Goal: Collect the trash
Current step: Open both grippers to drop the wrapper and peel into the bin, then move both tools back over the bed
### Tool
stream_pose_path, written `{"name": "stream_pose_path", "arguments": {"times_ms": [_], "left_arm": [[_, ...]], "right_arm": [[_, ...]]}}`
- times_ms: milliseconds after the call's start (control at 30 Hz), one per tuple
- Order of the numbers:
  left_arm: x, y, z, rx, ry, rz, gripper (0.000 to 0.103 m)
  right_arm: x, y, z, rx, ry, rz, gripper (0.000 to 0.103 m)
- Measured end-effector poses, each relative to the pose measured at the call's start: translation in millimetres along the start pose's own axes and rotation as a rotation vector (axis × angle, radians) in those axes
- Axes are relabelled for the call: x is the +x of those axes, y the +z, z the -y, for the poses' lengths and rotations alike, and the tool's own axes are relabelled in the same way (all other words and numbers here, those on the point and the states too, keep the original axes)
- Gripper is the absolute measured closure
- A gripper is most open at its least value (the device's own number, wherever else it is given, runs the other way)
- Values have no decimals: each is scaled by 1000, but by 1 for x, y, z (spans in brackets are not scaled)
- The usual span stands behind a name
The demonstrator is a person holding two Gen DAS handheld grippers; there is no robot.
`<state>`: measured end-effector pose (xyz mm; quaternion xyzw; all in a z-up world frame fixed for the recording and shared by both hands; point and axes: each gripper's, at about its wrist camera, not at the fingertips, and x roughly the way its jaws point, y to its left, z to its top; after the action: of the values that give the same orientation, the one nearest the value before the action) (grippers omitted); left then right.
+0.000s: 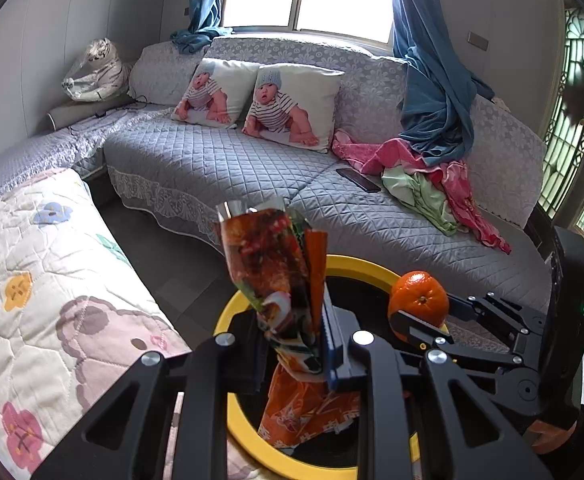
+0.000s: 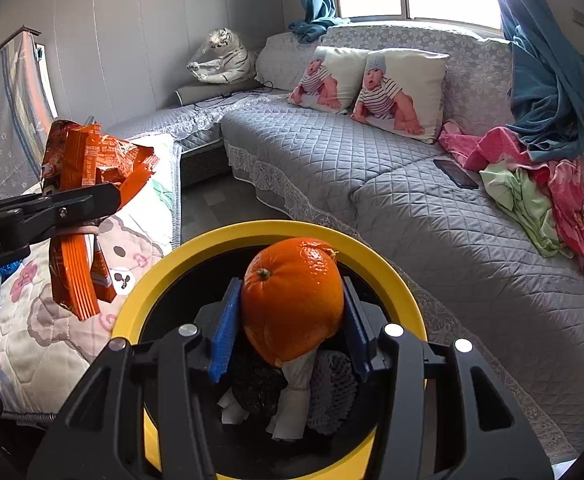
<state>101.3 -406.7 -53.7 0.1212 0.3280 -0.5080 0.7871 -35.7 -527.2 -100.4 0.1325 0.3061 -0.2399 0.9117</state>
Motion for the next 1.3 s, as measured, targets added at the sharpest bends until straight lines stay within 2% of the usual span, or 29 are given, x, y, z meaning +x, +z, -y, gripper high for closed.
{"name": "stream_pose_path", "arguments": {"times_ms": [233, 333, 433, 500, 633, 700, 1000, 1167, 1300], "left_arm": [[15, -2, -7, -63, -15, -42, 80], [20, -4, -16, -107, -24, -55, 73], [24, -6, -23, -138, -23, -60, 60], [23, -7, -25, -146, -14, -49, 47], [17, -7, -31, -154, 1, -18, 37], [12, -6, -34, -165, 13, 5, 25], [-17, -2, -57, -185, 38, 67, 21], [-48, -10, -96, -195, 148, 106, 19], [-81, -22, -137, -234, 221, 124, 17]], "right_arm": [[3, -4, 7, 12, -9, -15, 54], [2, -4, 12, 27, -13, -12, 53], [-1, -3, 14, 25, -24, 1, 51], [-2, -2, 15, 22, -36, 8, 47], [-7, -2, 15, 22, -45, 17, 44], [-9, -1, 17, 21, -52, 24, 42], [-22, 9, 6, 1, -47, 57, 41], [-22, 17, -21, -62, 1, 76, 40], [-17, 24, -55, -113, 79, 89, 40]]}}
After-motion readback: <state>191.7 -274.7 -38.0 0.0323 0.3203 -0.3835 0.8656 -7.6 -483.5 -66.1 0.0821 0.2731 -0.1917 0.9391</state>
